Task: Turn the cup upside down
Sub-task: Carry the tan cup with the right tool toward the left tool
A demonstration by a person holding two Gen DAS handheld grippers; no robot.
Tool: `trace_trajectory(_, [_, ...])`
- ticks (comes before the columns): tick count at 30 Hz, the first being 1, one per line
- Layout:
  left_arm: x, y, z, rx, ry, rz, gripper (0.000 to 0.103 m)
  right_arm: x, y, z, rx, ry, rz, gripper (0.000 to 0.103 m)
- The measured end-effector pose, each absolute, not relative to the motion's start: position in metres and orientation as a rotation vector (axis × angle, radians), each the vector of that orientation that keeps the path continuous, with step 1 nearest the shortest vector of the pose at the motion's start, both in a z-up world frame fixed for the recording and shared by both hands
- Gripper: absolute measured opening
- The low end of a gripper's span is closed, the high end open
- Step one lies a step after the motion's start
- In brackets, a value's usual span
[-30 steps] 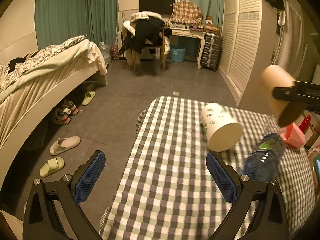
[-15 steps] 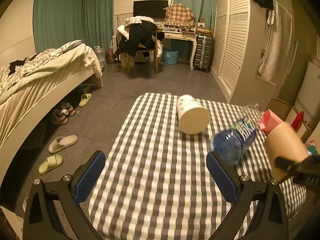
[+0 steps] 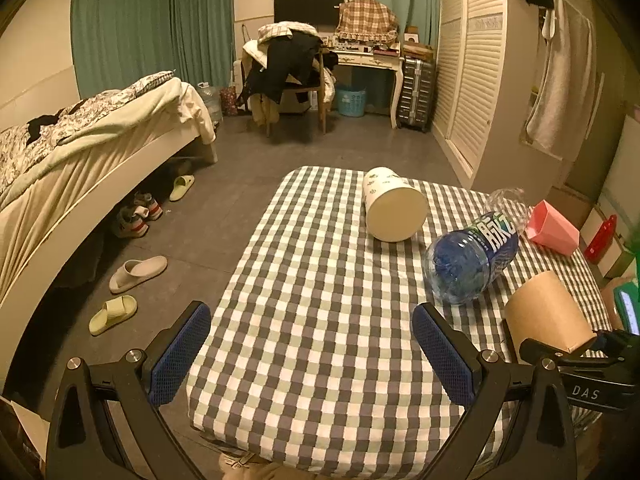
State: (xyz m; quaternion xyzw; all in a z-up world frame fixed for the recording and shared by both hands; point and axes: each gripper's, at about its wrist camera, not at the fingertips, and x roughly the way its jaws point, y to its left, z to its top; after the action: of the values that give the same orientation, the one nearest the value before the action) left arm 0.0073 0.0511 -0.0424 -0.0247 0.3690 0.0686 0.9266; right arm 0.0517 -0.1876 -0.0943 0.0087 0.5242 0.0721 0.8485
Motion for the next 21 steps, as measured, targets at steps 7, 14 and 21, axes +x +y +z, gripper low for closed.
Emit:
trace_trajectory(7, [0.010,0.035,-0.041,-0.022,0.762,0.126,0.103,0.048,-0.199,-0.087,0.099,1.058,0.187,0.088])
trace_trajectory(14, [0.013,0.007,-0.036,0.006,0.784,0.081,0.103,0.033,-0.219,-0.052,0.103,0.925,0.193,0.094])
trace_trajectory(21, [0.019,-0.047,-0.025,0.049,0.808,0.000,0.103,0.019,-0.264,-0.033,0.049,0.840,0.083,0.094])
